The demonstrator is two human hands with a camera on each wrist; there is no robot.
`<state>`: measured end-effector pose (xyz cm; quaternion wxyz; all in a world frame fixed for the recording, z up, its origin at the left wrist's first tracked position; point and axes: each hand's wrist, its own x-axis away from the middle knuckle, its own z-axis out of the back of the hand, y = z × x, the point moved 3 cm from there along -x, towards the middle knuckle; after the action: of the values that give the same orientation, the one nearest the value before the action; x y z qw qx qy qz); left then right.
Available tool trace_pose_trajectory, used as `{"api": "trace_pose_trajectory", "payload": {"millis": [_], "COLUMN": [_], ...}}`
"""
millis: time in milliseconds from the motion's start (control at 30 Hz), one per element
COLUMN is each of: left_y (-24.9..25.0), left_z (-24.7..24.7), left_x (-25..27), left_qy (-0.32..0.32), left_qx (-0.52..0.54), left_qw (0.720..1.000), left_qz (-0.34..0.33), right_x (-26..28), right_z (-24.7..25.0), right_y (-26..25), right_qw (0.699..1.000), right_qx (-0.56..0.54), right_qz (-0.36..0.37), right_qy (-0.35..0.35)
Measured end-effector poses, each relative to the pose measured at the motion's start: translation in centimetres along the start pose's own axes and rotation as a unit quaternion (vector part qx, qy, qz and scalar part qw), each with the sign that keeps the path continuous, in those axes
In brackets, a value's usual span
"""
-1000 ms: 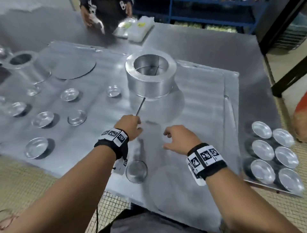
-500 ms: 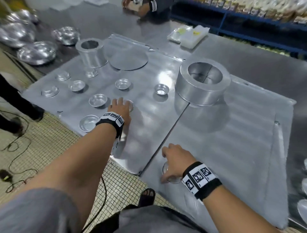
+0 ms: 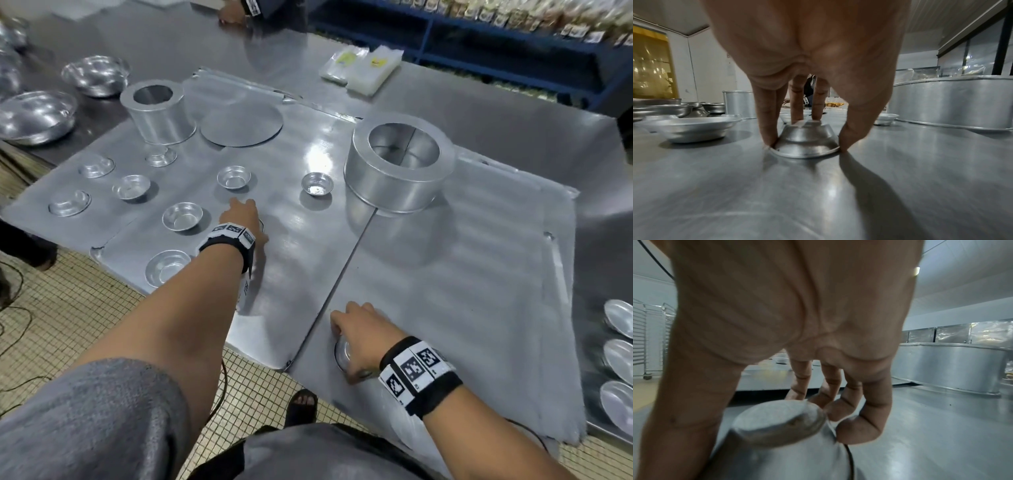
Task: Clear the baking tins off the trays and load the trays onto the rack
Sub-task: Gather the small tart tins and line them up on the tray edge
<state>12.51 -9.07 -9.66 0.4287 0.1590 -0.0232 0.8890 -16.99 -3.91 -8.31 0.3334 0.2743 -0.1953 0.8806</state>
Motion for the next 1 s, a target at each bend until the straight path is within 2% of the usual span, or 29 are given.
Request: {"api": "trace_pose_trajectory", "payload": {"millis": [167,333,500,700,1000], "left_y": [1.2,2.4,5.5,12.2,23.3], "left_z": [0.4,1.0,1.6,1.1,-0.6], "left_x": [0.1,0.8,2.7,6.8,10.8], "left_qy": [-0.011,-0.020,-0.003,-0.031,-0.078], "left_qx": [-0.031,-0.024,0.031,0.049,0.032], "left_qw": [0.999,0.999,0.998,0.986,0.954], "left_qz": [-0.019,0.000,-0.060,-0.156,-0.289], "right_x": [0.2,0.1,-0.1,1.4,5.8], "right_z": [-0.1,-0.4,-0.2,1.6,3.5], "right_y": [0.4,0.9,2.6,7.4,17.1], "right_qw": [1.000,1.000,0.998,0.978,0.921], "right_qx": [-0.001,-0.009,-0.053,-0.145,-0.199], "right_qz": [-0.013,-0.019,-0.026,-0.064,-0.167], "right_qy": [0.020,0.021,0.035,0.138,0.290]}}
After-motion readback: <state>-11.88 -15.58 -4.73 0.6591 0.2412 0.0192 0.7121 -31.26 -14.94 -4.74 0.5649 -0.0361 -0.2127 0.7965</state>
